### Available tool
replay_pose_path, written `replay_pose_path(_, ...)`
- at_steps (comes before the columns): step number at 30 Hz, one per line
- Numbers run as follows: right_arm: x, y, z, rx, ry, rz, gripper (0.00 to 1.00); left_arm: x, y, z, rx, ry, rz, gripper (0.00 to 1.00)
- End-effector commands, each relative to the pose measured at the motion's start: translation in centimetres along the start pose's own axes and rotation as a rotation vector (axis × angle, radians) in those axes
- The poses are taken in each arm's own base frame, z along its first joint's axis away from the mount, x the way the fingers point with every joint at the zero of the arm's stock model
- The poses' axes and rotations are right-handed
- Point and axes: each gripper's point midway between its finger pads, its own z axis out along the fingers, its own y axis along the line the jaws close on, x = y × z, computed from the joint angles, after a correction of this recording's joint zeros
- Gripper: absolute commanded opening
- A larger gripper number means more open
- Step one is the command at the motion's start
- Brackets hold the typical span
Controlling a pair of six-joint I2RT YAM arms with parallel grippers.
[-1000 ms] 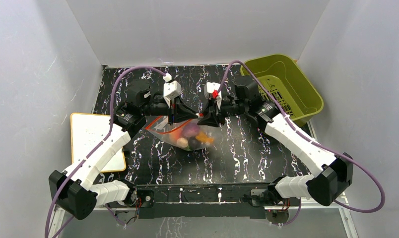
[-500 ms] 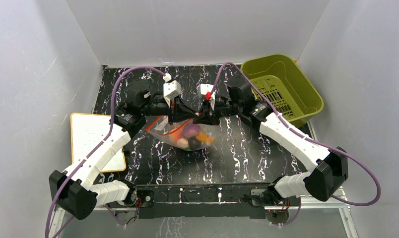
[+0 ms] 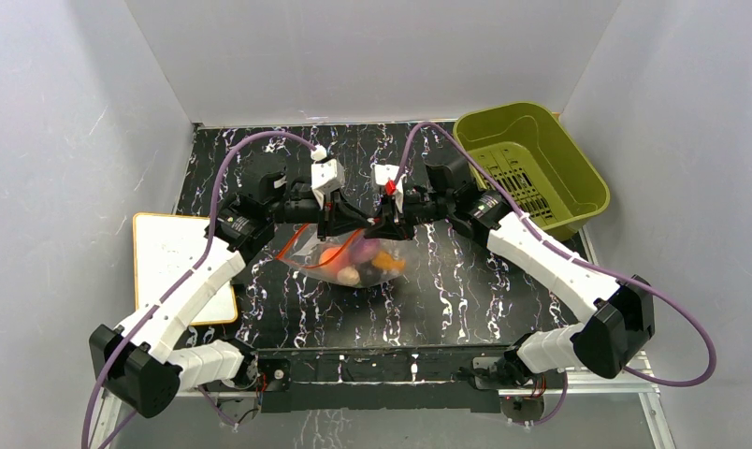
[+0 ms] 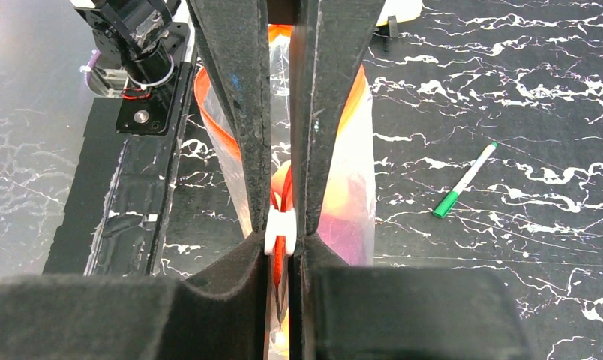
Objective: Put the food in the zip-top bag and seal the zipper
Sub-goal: Zip the zipper food storage bag at the center of the board.
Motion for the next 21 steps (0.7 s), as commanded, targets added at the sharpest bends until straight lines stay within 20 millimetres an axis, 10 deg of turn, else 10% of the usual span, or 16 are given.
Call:
replay_pose_path(1, -2.4, -1.3, -2.0, 0.063, -0.054, -0.047, 0.00, -0.7, -1.4, -1.2, 0.011, 0.004, 0.010, 0.00)
replay_pose_path(11, -2.1, -1.5, -2.3, 0.083, -0.039, -0.042, 0.00, -0.8, -1.7, -1.4, 0.010, 0.006, 0.003, 0.00)
replay_pose_path(14, -1.9, -1.3, -2.3, 0.079, -0.033, -0.029, 0.15, -1.3, -1.8, -1.3, 0.019, -0.007, -0.015, 0.00)
replay_pose_path(21, -2.2, -0.4, -1.8, -0.007, -0.050, -0.047, 0.00, -1.8, -1.7, -1.0, 0.034, -0.025, -0.029, 0.00)
